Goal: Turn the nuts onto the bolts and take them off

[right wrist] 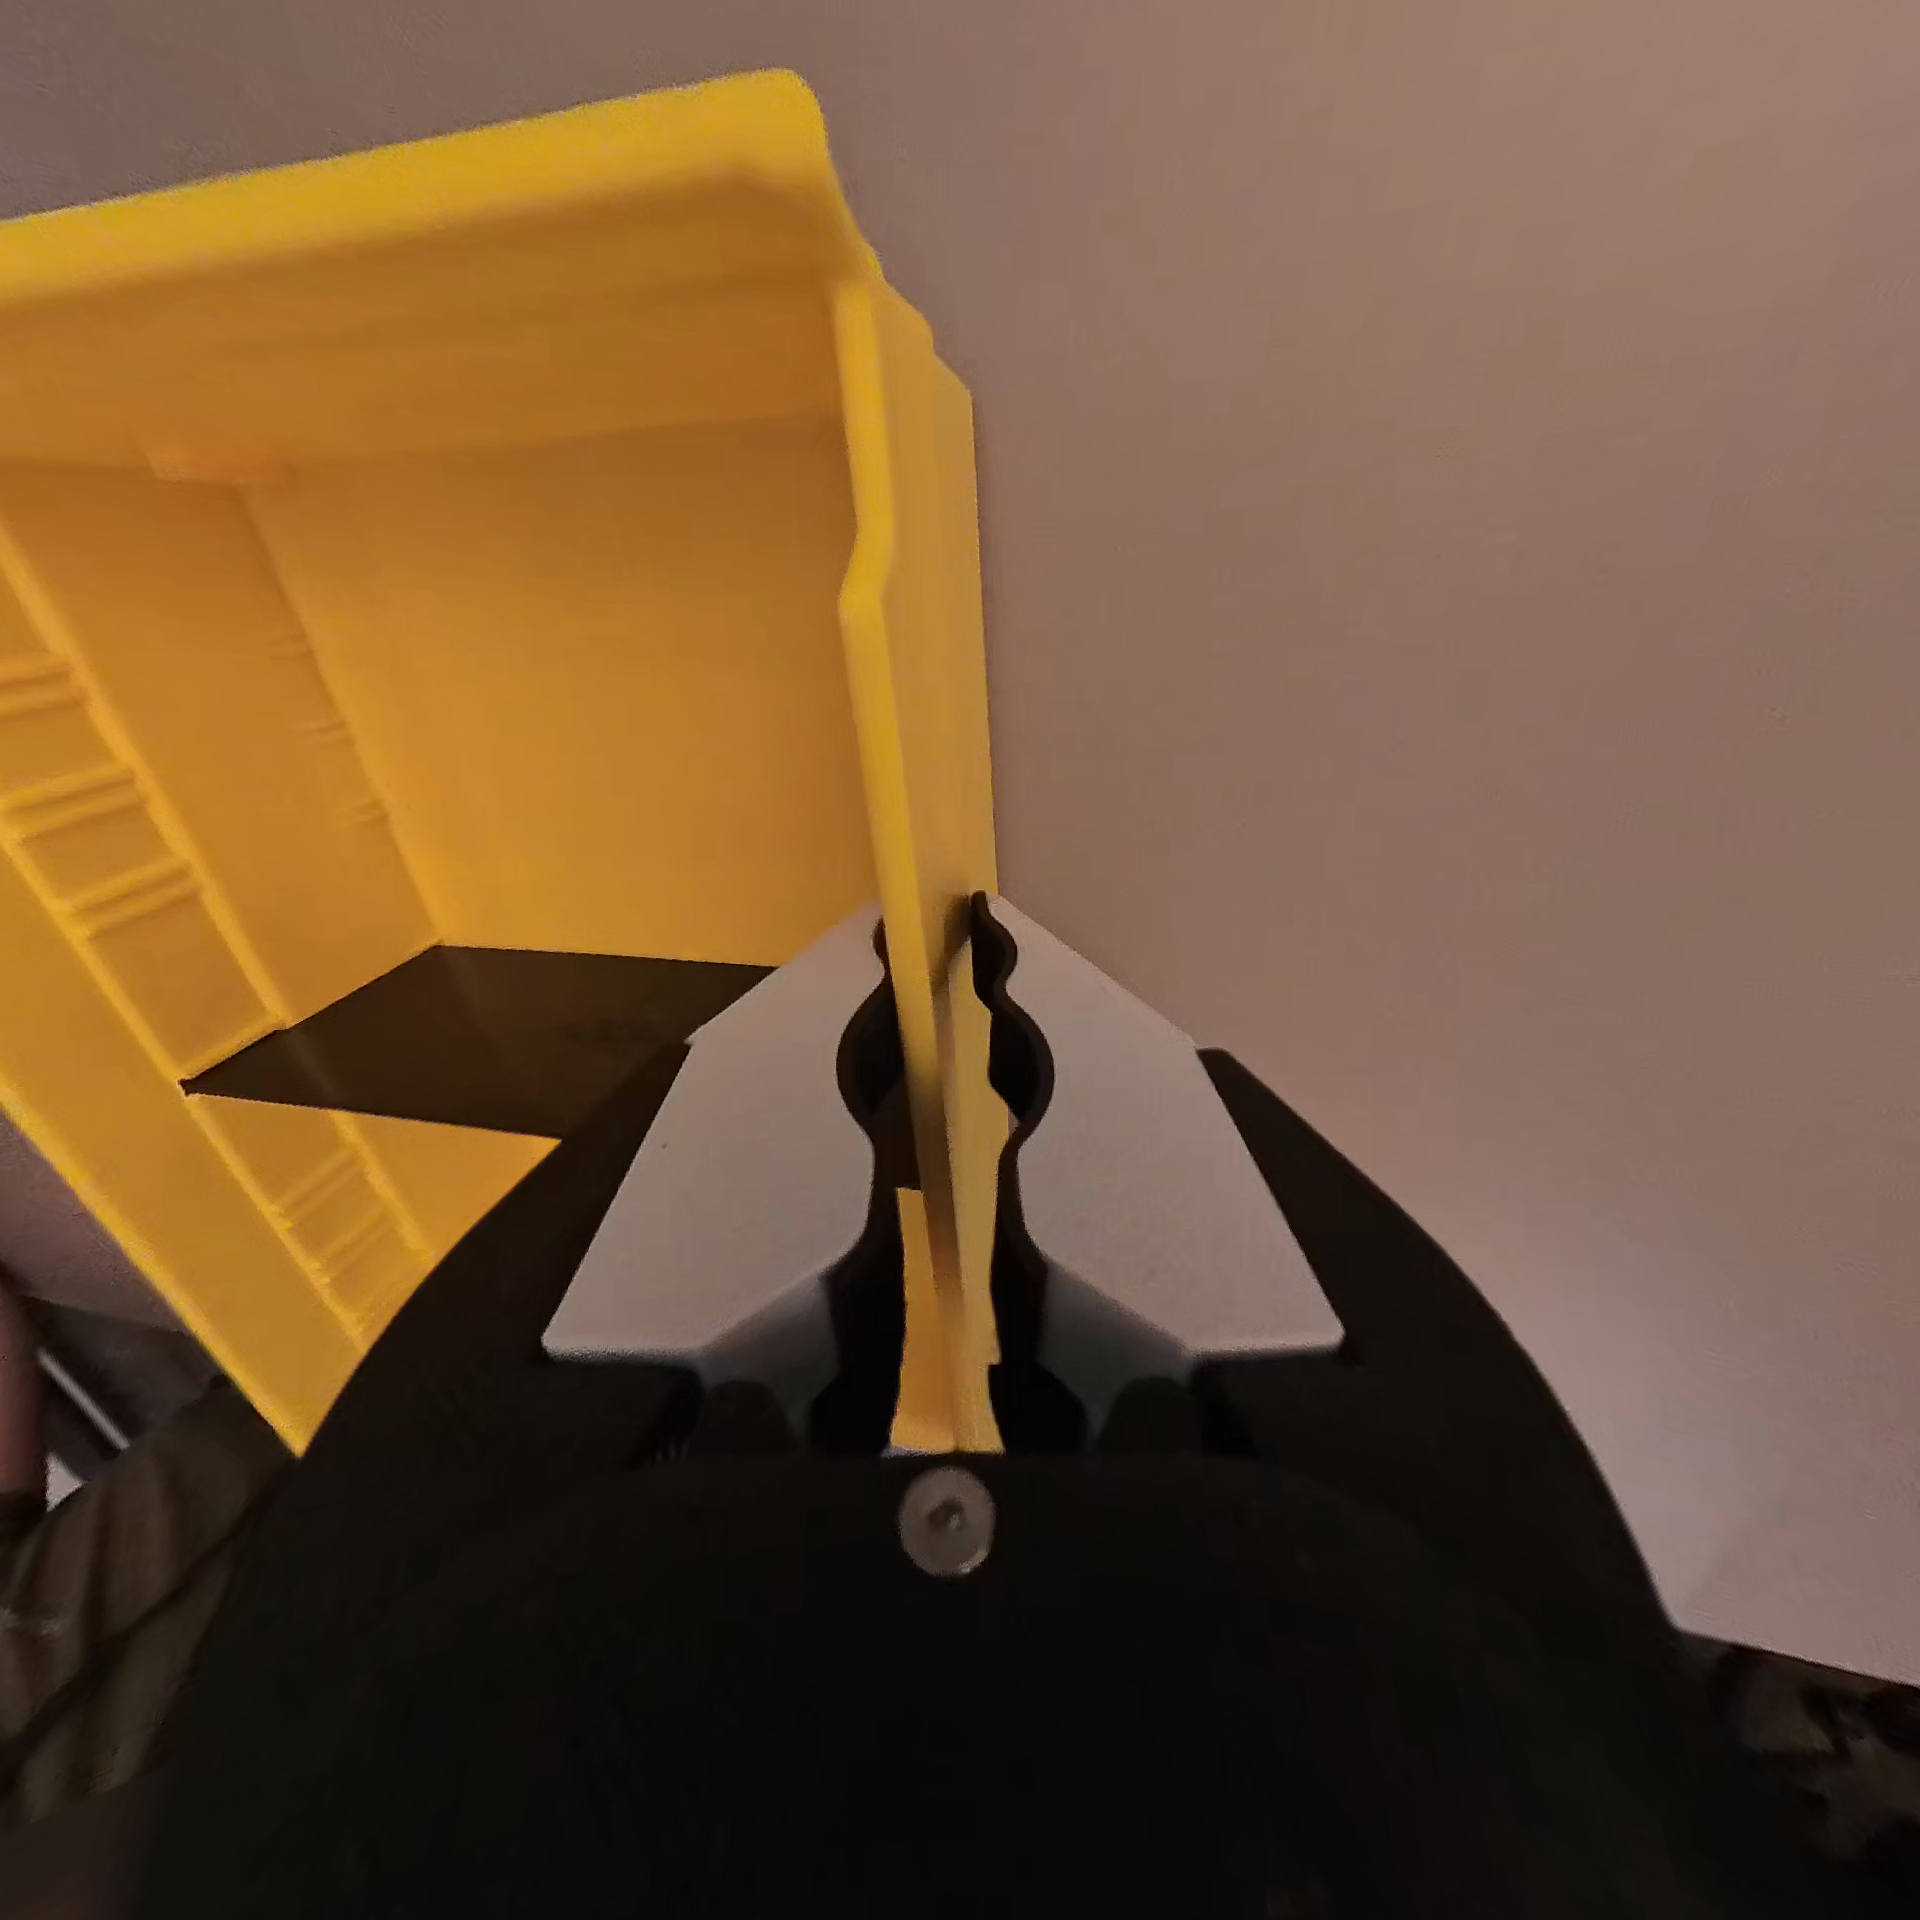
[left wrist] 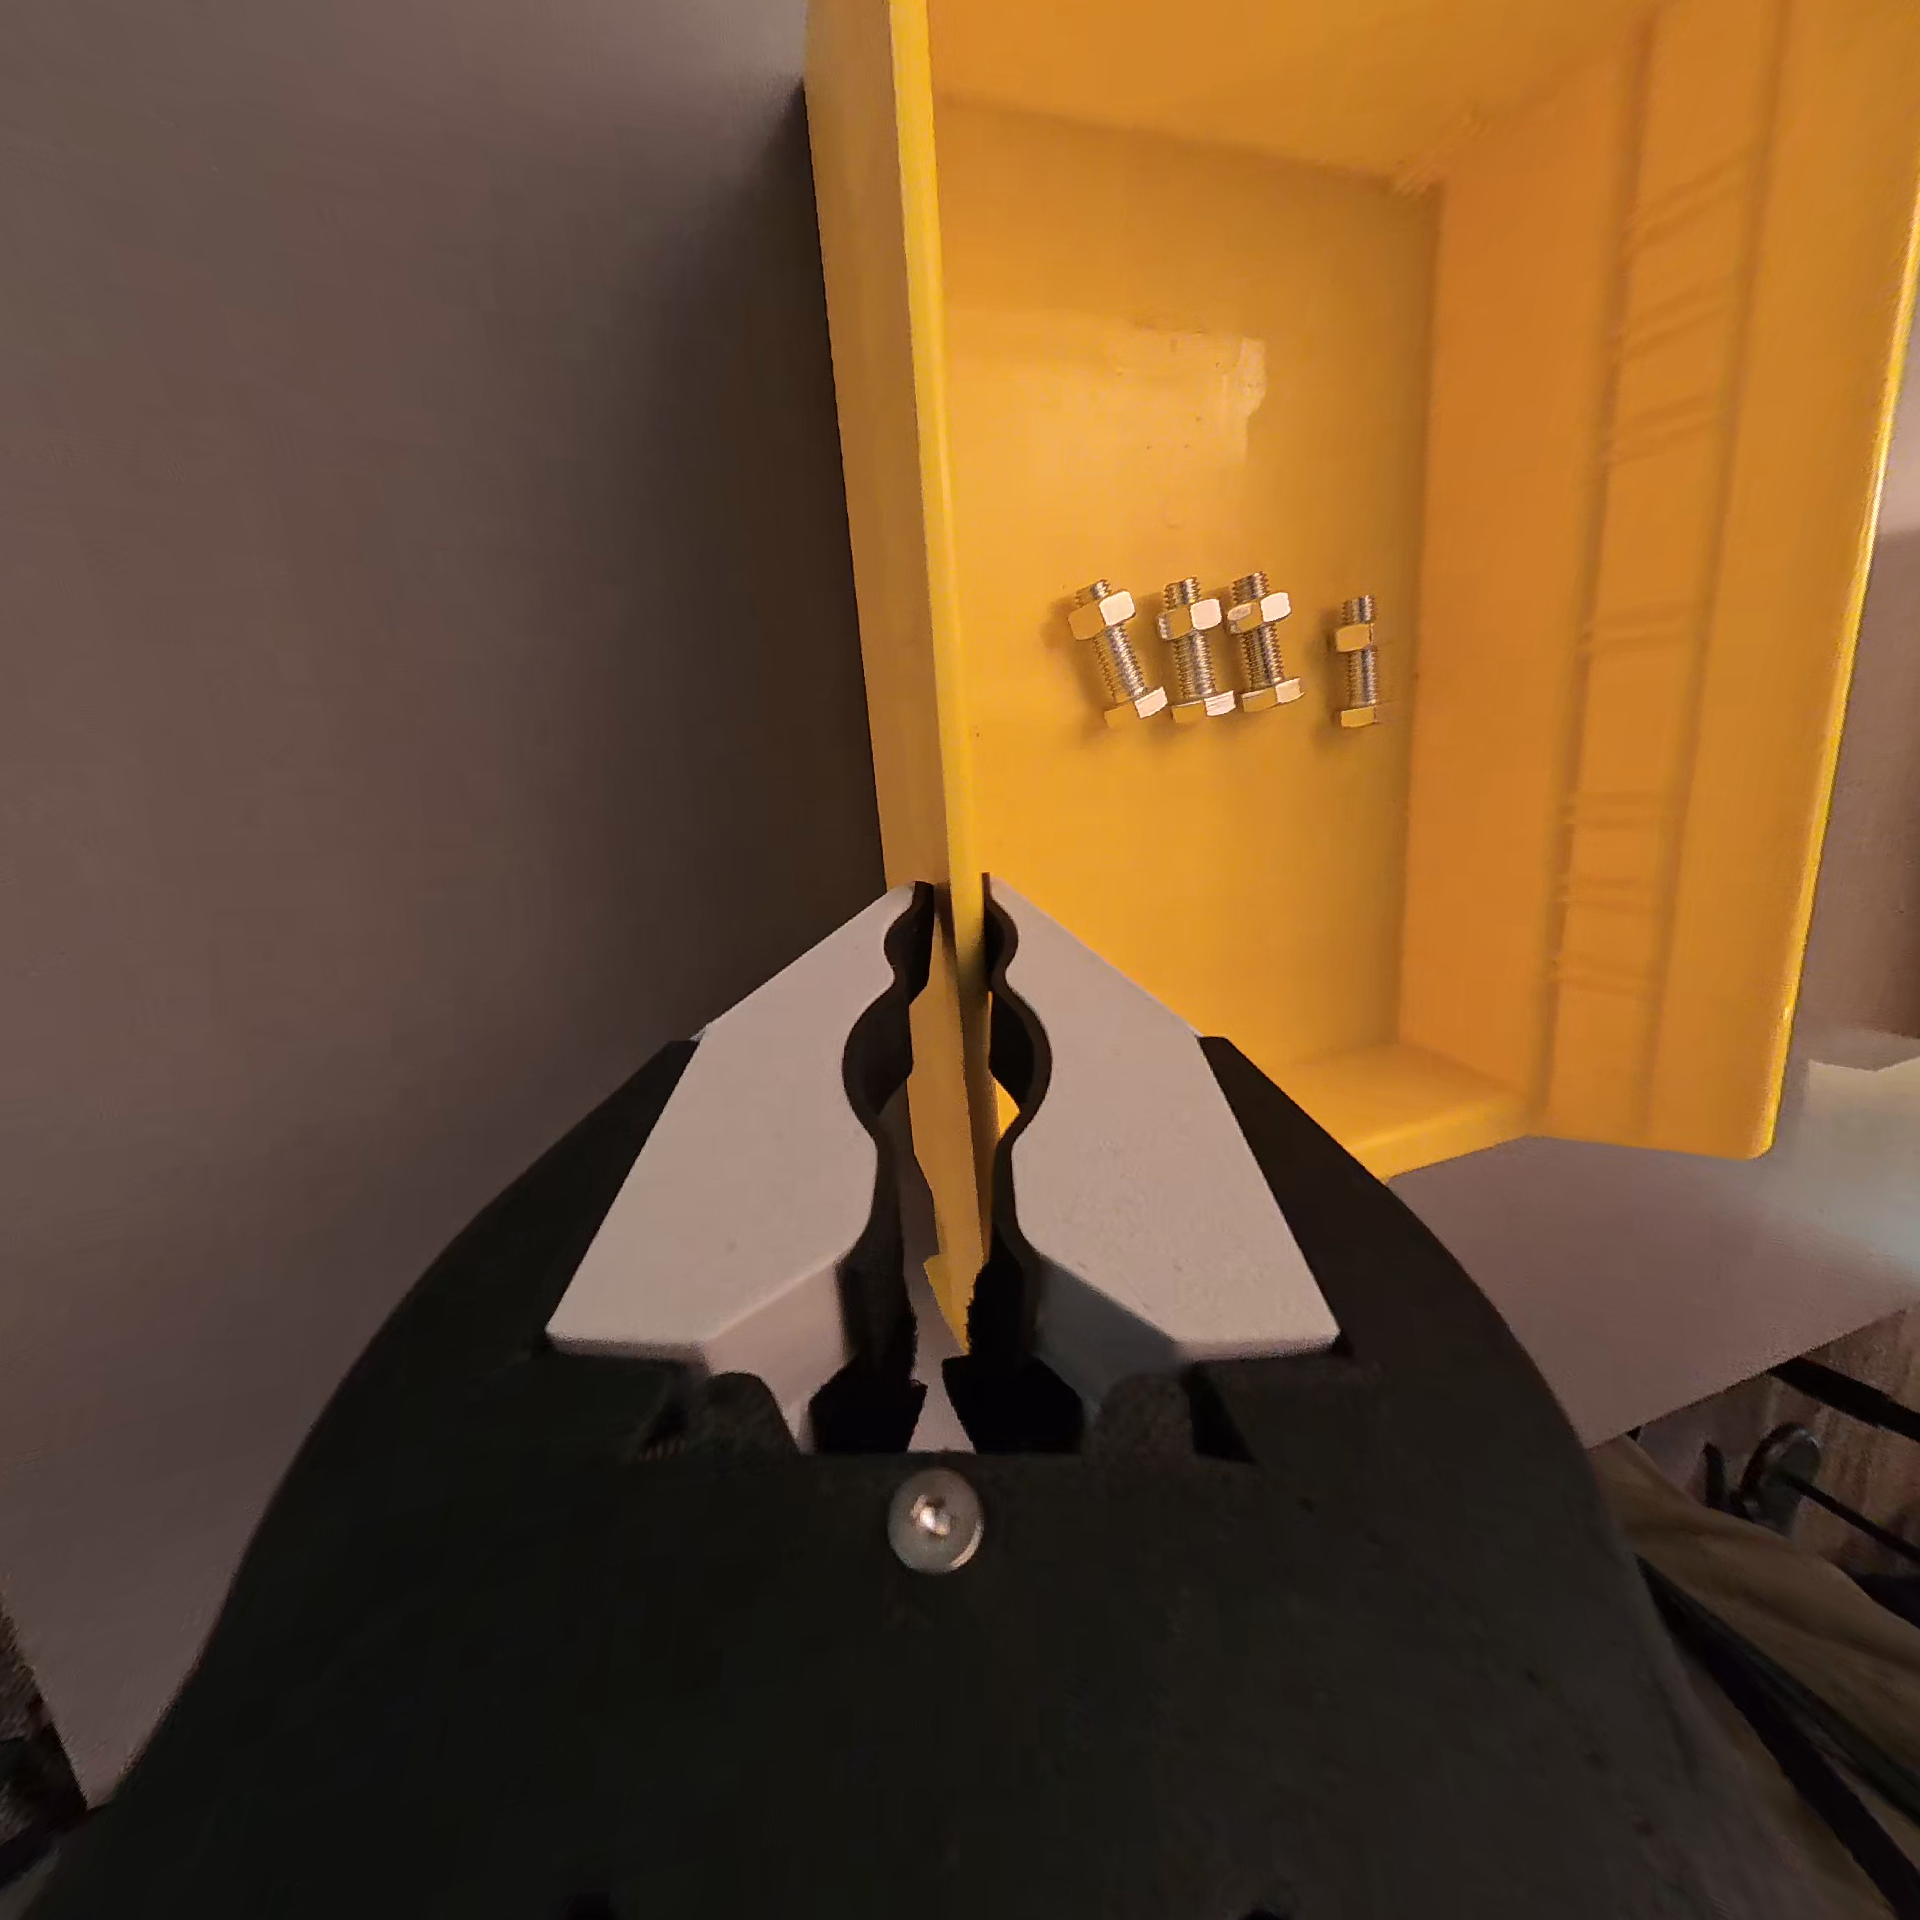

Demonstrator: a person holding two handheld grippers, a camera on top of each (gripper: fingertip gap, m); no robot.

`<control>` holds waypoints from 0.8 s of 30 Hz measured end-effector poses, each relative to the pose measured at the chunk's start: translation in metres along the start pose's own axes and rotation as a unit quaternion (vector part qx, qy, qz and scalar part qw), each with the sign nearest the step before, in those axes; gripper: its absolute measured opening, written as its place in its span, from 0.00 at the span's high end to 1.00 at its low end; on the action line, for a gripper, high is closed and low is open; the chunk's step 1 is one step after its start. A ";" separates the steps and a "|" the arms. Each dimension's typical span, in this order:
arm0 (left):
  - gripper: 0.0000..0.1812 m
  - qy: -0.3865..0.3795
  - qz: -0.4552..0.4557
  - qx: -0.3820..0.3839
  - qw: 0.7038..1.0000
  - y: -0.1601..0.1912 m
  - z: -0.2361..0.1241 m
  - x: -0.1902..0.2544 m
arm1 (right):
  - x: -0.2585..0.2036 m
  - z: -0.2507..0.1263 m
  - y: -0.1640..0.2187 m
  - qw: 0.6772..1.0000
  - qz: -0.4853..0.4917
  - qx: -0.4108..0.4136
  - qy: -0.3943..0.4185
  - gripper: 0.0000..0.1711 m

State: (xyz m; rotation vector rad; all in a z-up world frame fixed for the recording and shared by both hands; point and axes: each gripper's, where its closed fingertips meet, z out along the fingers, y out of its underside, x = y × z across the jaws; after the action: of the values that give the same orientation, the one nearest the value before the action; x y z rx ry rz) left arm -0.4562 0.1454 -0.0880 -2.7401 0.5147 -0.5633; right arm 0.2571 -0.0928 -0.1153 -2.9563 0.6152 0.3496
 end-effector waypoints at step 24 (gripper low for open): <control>0.97 0.003 0.081 -0.034 0.996 0.026 -0.002 0.018 | 0.006 0.011 0.080 0.996 0.008 0.087 0.015 0.98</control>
State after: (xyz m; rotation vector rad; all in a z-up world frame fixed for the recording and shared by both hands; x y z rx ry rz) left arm -0.4489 0.1153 -0.0898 -2.7268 0.7621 -0.5238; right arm 0.2279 -0.1661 -0.1319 -2.7968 0.6375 0.2404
